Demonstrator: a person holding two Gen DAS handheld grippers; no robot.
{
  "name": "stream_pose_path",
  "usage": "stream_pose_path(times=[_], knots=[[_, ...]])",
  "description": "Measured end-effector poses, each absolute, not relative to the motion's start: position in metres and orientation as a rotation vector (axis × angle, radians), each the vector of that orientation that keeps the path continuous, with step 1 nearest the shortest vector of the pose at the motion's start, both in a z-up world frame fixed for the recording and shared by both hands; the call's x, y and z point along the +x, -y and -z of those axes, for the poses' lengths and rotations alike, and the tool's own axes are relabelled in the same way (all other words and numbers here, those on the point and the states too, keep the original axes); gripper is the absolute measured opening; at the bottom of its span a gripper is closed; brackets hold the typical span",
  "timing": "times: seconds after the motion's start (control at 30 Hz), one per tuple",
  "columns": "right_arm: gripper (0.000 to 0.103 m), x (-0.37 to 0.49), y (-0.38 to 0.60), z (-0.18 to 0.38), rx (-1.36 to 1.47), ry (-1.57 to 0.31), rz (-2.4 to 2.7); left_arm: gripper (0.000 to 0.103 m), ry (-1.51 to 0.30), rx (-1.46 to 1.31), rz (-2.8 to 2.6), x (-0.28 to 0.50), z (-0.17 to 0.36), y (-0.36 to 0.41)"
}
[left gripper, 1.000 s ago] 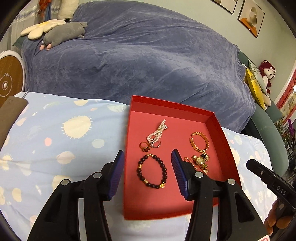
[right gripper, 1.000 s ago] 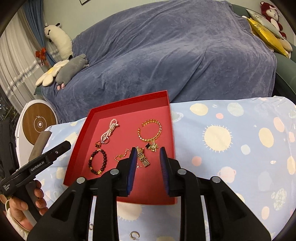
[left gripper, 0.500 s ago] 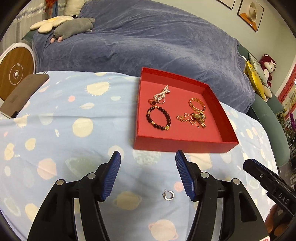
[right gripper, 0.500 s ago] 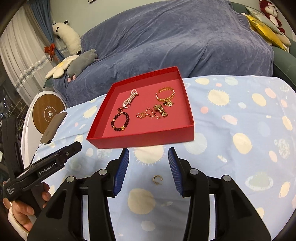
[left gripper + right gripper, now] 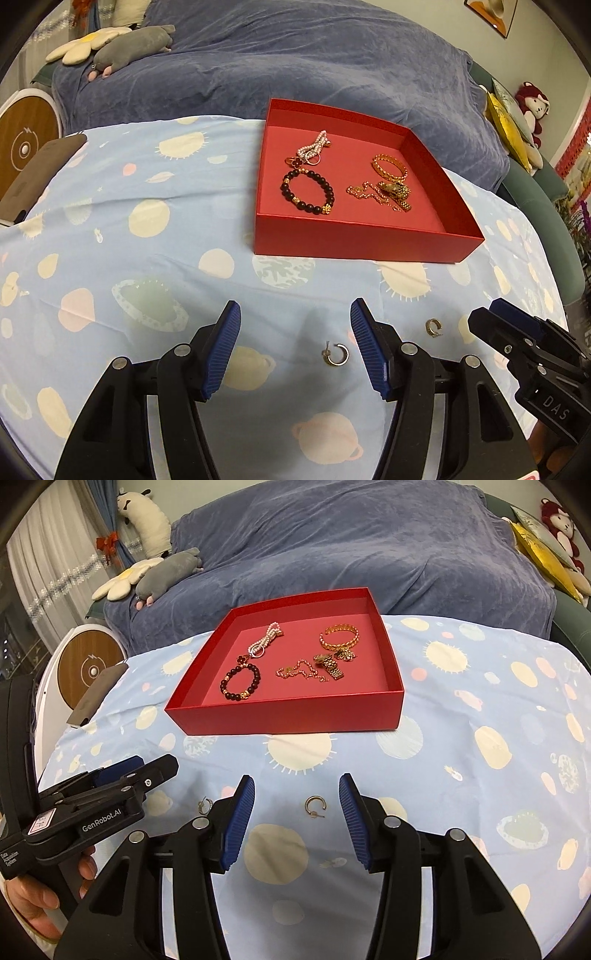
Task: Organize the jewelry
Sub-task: 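Grasp a gold hoop earring with the right gripper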
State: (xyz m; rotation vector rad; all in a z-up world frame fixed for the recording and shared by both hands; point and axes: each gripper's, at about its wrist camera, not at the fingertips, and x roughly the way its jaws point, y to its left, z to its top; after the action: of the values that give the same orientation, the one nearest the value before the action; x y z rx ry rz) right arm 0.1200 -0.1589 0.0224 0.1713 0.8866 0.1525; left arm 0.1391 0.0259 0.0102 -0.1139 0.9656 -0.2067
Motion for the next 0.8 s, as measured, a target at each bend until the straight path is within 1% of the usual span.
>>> stream_pose_path(times=[0.1, 0.33, 0.63, 0.73, 0.8], knots=[[0.046, 0.118, 0.158, -0.018, 0.157, -0.898, -0.153, 0.063, -0.967, -0.103, 0.205, 0.136, -0.009, -0.025], [0.046, 0.120, 0.156, 0.000, 0.111, -0.940, -0.141, 0.065, -0.980, -0.081, 0.218, 0.130, -0.005, -0.025], [0.046, 0.133, 0.152, 0.025, 0.098, -0.971, -0.122, 0.065, -1.003, -0.087, 0.223, 0.125, 0.001, -0.032], [0.040, 0.135, 0.147, 0.028, 0.081, -0.973, -0.127, 0.065, -1.008, -0.085, 0.233, 0.123, 0.002, -0.032], [0.031, 0.135, 0.144, 0.028, 0.064, -0.970, -0.127, 0.065, -1.011, -0.077, 0.241, 0.121, 0.004, -0.031]])
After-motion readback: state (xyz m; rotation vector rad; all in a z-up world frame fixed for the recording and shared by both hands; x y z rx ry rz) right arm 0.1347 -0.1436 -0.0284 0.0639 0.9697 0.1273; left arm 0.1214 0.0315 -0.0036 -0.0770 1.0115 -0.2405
